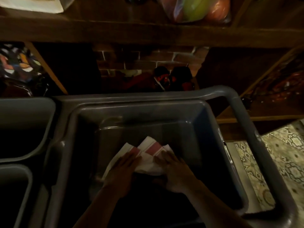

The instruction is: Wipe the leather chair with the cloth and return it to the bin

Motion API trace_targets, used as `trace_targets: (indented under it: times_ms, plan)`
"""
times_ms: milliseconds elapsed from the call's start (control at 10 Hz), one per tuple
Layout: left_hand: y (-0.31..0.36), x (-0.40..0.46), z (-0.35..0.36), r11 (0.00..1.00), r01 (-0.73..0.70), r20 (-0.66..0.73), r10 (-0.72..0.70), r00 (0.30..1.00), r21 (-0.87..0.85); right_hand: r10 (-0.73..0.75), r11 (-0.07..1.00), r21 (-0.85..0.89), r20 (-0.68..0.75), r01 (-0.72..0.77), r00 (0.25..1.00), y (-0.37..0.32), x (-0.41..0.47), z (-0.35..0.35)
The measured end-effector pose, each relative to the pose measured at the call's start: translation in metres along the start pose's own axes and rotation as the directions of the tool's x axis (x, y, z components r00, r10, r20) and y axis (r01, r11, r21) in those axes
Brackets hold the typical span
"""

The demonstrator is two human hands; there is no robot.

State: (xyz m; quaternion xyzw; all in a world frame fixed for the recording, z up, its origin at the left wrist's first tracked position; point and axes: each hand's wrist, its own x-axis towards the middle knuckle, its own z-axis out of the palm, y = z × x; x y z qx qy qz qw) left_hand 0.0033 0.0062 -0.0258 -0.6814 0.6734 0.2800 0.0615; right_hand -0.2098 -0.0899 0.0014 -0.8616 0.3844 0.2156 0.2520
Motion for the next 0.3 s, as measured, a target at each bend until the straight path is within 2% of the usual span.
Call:
trace_targets:
  times_ms: [100, 200, 300]
  plan:
    - [0.003, -0.008, -0.002, 1.0, -0.012, 0.004, 0.012, 1.0, -0.021, -0.005, 1.0, -0.028, 0.015, 0.005, 1.0, -0.003, -0.005, -0.005]
    - [0.015, -0.019, -0.021, 0.995, 0.071, -0.043, -0.074, 0.996, -0.067, 0.008, 0.999, -0.031, -0.09, -0.011, 0.996, -0.007, -0.02, -0.023]
    - [0.029, -0.032, -0.054, 0.975, 0.196, -0.11, -0.206, 0.972, -0.102, 0.036, 0.999, 0.046, -0.177, -0.028, 0.984, -0.009, -0.036, -0.049]
